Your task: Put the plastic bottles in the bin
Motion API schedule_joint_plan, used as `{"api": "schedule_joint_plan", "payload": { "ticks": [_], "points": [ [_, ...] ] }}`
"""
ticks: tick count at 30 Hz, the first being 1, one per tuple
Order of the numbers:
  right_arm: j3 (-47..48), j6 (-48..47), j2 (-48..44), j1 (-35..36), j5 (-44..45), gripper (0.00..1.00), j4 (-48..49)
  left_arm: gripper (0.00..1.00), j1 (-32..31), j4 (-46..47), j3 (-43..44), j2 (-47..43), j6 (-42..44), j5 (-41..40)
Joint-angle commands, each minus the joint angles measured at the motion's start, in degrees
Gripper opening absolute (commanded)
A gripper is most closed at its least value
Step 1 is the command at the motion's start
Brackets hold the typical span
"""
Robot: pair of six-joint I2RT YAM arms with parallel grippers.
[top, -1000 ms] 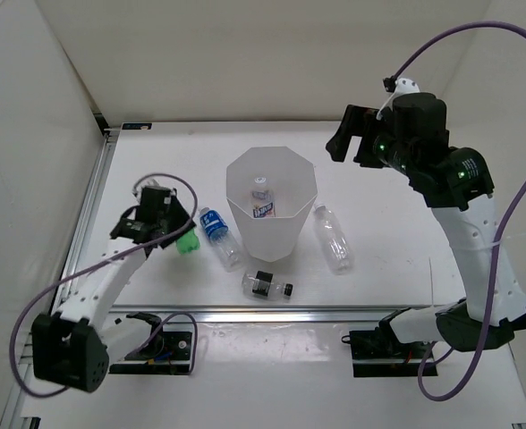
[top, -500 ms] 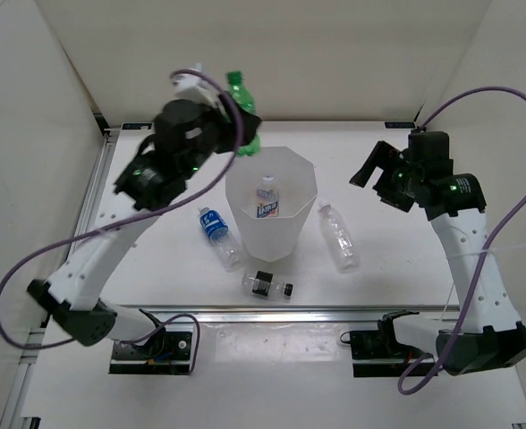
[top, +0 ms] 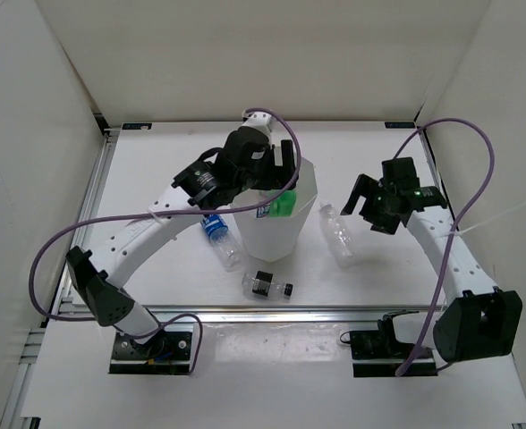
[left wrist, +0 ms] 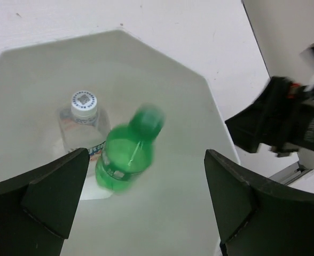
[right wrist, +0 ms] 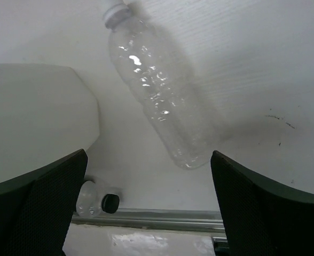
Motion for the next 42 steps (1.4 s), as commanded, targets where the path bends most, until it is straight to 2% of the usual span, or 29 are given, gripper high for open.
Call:
{"api": "schedule_joint_plan", "payload": {
  "ticks": [1,3,6,9,10,13,16,19,22,23,28,33,35,38,42],
  "points": [
    [-4.35,-3.22,1.74,-0.2,-0.17,1.0,6.66,1.0,-0.77,-2.43,4.81,-5.27,1.19,-3.67],
    [-5.77,-6.03,4.99,1.29,1.4,1.0,7.9,1.0,-2.26,-3.66,7.97,-8.07,1.9,-9.19],
    [-7.53,-6.74,9.11,2.79,1.94,1.0,10.44,1.0,-2.79,-4.45,7.03,-15.86,0.06,-16.91],
    [-6.92,-7.44,12.89,3.84,1.94,1.0,11.76,1.0,-2.79,-4.98,-1.39,-24.14,-4.33,-21.86],
    [-5.53,-7.44,13.78,3.84,1.94,1.0,12.38,1.0,-2.79,-5.5,-7.16,-29.65,-5.3,-24.31],
    [-3.68,-7.44,18.17,4.37,0.53,1.0,13.0,1.0,-2.79,-11.38,-13.96,-38.46,-12.5,-28.53],
    [-1.13,-6.74,23.44,5.07,0.53,1.0,13.0,1.0,-2.79,-19.88,-19.16,-43.75,-20.24,-29.25],
    [-0.07,-6.13,28.45,5.6,0.53,0.92,13.0,1.0,-2.79,-25.26,-22.5,-47.01,-25.34,-29.25],
    [-0.85,-4.72,28.47,5.6,0.53,0.74,13.0,1.0,-2.79,-27.65,-24.87,-48.42,-27.89,-28.64],
    [-1.64,-4.72,27.42,5.6,0.53,0.65,13.0,1.0,-2.79,-28.7,-25.4,-48.43,-28.77,-28.12],
    [-0.16,-3.49,18.3,5.07,1.05,0.51,9.58,1.0,-2.79,-29.94,-30.14,-49.48,-32.72,-28.11],
    [9.05,-0.51,5.99,7.0,3.43,0.43,1.75,1.0,-2.79,-27.75,-36.21,-50.01,-37.47,-30.12],
    [16.6,0.11,1.67,8.05,4.3,0.43,0.96,1.0,-2.79,-24.69,-39.72,-50.01,-38.97,-30.66],
    [29.87,-1.19,1.65,12.71,5.71,0.45,0.43,1.0,-2.79,-20.64,-44.73,-50.01,-38.97,-29.96],
    [44.21,-6.45,9.1,24.39,9.39,0.45,-0.09,1.0,-2.79,-14.75,-47.82,-46.68,-38.09,-28.73]
  ]
}}
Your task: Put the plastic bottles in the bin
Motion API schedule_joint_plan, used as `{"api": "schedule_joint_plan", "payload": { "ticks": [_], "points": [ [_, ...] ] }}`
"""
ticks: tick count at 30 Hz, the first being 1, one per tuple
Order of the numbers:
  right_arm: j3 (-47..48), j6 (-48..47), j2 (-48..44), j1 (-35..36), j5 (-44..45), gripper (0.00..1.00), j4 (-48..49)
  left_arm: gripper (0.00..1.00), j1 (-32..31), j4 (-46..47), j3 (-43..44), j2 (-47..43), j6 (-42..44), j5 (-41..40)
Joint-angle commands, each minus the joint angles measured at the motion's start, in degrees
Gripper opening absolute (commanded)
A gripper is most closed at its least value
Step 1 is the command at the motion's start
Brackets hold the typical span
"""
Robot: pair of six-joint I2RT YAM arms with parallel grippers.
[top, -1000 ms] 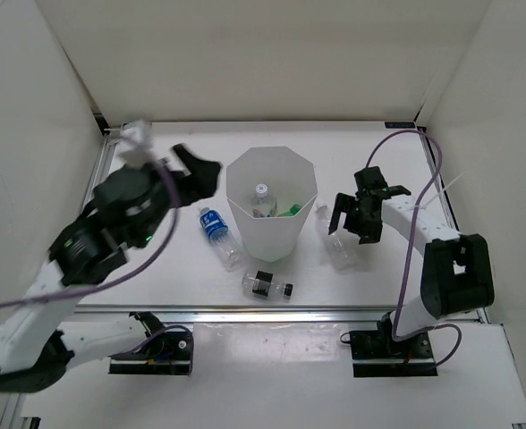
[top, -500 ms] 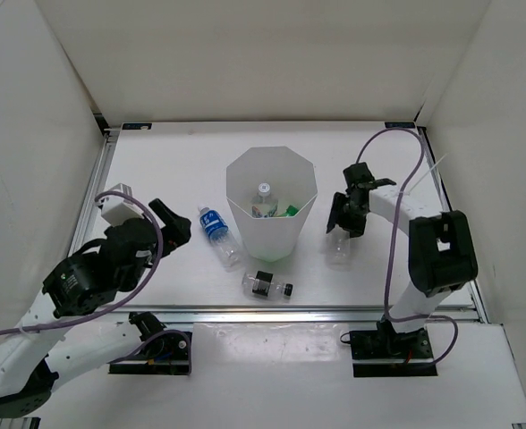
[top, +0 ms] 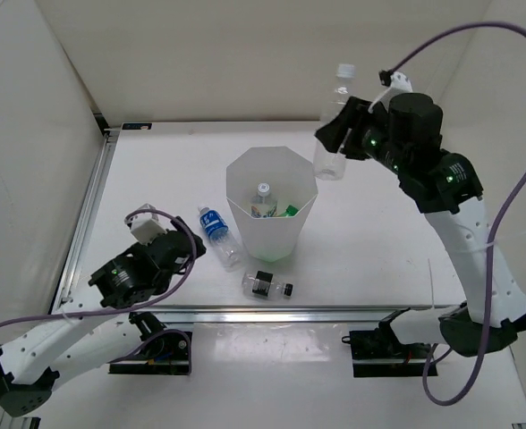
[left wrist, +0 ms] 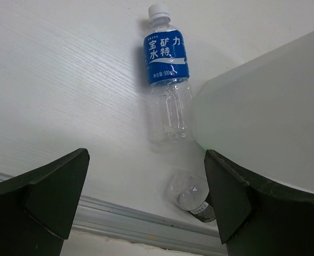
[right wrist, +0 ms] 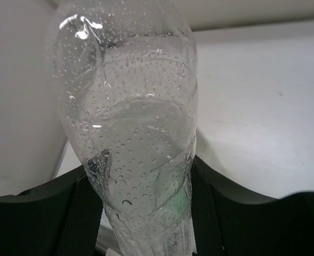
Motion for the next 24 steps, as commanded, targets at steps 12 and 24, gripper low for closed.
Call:
{"api": "schedule_joint_plan", "payload": {
  "ticks": [12,24],
  "points": [
    [3.34,-7.15,12.52,13.61,4.74,0.97,0.13,1.0,10.21,17.24,-6.38,13.98,4.0,8.6],
    [7.91,-8.38,6.45,9.13,-0.53,1.0,-6.01,1.0,29.44,40.54,-11.67,23.7,17.88,32.3]
  ]
}}
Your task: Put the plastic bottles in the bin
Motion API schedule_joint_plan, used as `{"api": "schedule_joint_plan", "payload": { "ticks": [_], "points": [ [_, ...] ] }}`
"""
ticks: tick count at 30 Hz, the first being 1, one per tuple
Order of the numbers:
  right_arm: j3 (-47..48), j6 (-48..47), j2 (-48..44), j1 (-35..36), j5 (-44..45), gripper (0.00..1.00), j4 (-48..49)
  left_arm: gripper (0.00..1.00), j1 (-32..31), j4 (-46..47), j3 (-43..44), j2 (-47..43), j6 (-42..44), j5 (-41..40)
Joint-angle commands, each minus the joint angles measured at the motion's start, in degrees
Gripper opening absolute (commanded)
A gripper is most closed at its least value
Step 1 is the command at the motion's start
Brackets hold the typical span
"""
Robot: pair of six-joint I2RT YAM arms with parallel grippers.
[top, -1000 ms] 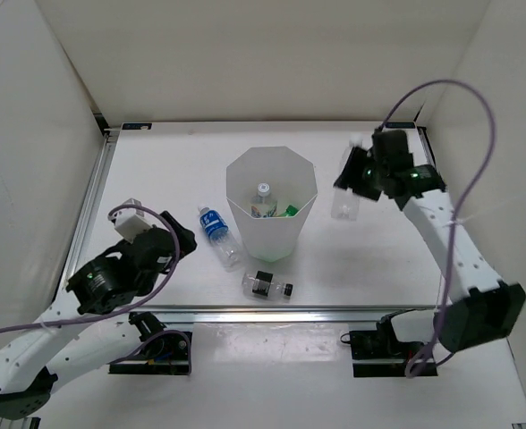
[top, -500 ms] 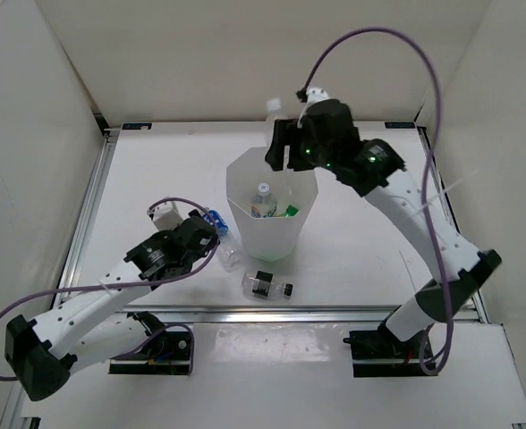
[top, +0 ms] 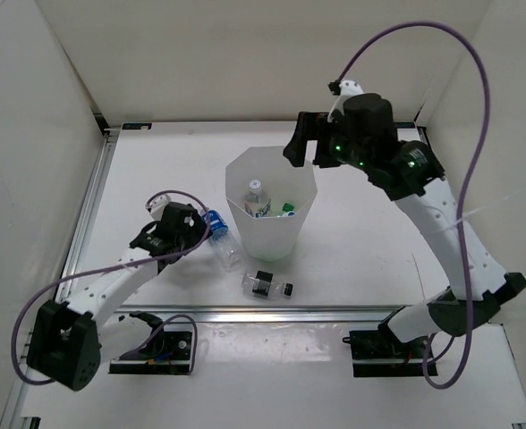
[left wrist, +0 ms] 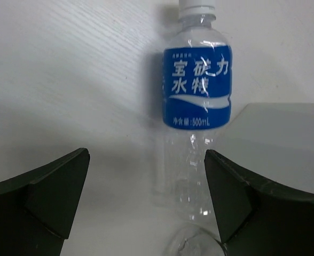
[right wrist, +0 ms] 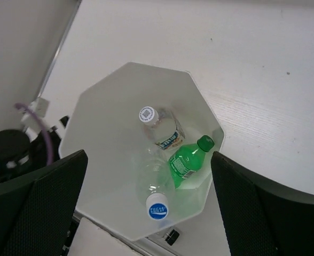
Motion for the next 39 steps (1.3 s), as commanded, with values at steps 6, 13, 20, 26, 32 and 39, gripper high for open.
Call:
{"api": "schedule_joint_plan", "payload": {
  "ticks": [6,13,20,26,32,39],
  "points": [
    [-0.7,-1.43,-5.27,-2.97,-5.36,1.0,-3.14,1.0,11.34,12.79,12.52,17.59,12.81,23.46],
    [-1.77,-0.9,-5.28,-4.9,-6.5,1.0,-3.14,1.0,11.34,12.79,19.31,29.56,15.63,30.16],
    [-2.91,-1.43,-6.42,-6.05,-4.75,1.0,-3.67,1.0,11.34,12.79,18.7,33.97,15.63,32.28],
    [-3.97,-1.43,-7.04,-6.05,-4.13,1.0,-3.67,0.71,13.1,12.79,18.09,36.43,16.42,40.26],
    [-3.45,-1.43,-6.51,-6.05,-3.61,1.0,-3.67,0.27,17.65,10.95,11.68,24.6,15.11,36.42],
    [-3.44,0.51,-5.46,-7.8,-5.18,1.0,-3.67,0.31,21.28,-1.0,21.84,1.47,17.2,22.09]
  ]
}}
